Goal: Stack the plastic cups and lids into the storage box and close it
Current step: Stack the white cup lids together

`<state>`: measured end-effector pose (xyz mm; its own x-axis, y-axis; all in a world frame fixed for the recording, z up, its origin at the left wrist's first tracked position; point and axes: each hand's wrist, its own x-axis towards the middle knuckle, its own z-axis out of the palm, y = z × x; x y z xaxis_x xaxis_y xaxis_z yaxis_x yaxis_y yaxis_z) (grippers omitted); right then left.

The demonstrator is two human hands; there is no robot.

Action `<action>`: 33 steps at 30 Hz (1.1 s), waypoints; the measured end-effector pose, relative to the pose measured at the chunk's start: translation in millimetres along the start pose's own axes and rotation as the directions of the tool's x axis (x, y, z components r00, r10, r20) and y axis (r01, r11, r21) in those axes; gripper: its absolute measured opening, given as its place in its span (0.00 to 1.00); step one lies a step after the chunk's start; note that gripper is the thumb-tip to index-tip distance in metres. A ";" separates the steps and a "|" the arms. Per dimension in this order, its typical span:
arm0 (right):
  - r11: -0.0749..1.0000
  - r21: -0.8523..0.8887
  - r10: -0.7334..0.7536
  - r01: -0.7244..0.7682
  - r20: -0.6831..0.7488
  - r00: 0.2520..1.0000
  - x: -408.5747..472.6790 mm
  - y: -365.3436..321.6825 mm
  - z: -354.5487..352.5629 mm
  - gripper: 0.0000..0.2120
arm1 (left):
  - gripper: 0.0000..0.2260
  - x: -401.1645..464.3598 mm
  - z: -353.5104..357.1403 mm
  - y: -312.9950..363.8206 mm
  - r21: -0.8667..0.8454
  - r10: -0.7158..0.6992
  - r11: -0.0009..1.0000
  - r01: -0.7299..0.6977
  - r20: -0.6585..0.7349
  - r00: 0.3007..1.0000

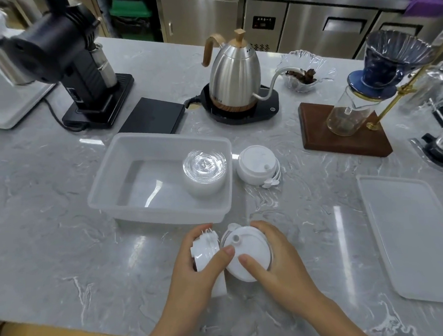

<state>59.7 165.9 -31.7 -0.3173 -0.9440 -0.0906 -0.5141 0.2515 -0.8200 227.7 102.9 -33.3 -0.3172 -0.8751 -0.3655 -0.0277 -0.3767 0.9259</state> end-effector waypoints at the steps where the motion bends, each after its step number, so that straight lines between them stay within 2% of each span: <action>1: 1.000 0.025 0.010 -0.010 -0.016 1.000 0.3 2.9 0.1 0.24 | 0.26 1.1 2.4 0.7 -0.010 0.000 1.000 0.000 0.003 1.000; 7: 0.991 0.124 0.064 -0.047 -0.138 0.988 0.9 9.6 -3.3 0.25 | 0.26 2.7 15.1 -1.4 -0.039 0.000 0.999 0.001 0.046 0.999; 14: 0.978 0.203 0.087 -0.044 -0.207 0.975 -1.6 10.1 -9.2 0.27 | 0.25 3.1 22.6 -1.2 -0.067 0.022 0.998 -0.017 0.078 0.997; 16: 0.963 0.265 0.106 -0.047 -0.212 0.972 -2.3 11.8 -11.8 0.26 | 0.25 3.5 24.1 0.1 -0.087 0.027 0.996 -0.020 0.084 0.996; 19: 0.923 0.377 0.167 -0.077 -0.214 0.962 -1.3 11.7 -14.3 0.29 | 0.25 3.3 26.1 1.6 -0.098 0.039 0.995 -0.030 0.094 0.995; 22: 0.877 0.466 0.222 -0.115 -0.181 0.958 -0.4 11.9 -17.5 0.32 | 0.26 3.4 26.6 3.0 -0.095 0.063 0.994 -0.054 0.096 0.993; 26: 0.852 0.508 0.223 -0.129 -0.129 0.966 -0.6 14.6 -21.6 0.31 | 0.25 3.5 26.3 6.0 -0.085 0.098 0.992 -0.090 0.088 0.991; 33: 0.762 0.619 0.246 -0.192 -0.002 0.969 -1.1 13.6 -31.0 0.35 | 0.27 4.8 26.6 10.4 -0.061 0.149 0.988 -0.144 0.081 0.986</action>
<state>28.3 177.0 -25.2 -0.4358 -0.8527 -0.2881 0.1626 0.2402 -0.9570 200.6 102.9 -22.9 -0.3931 -0.8940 -0.2150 0.0762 -0.2647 0.9613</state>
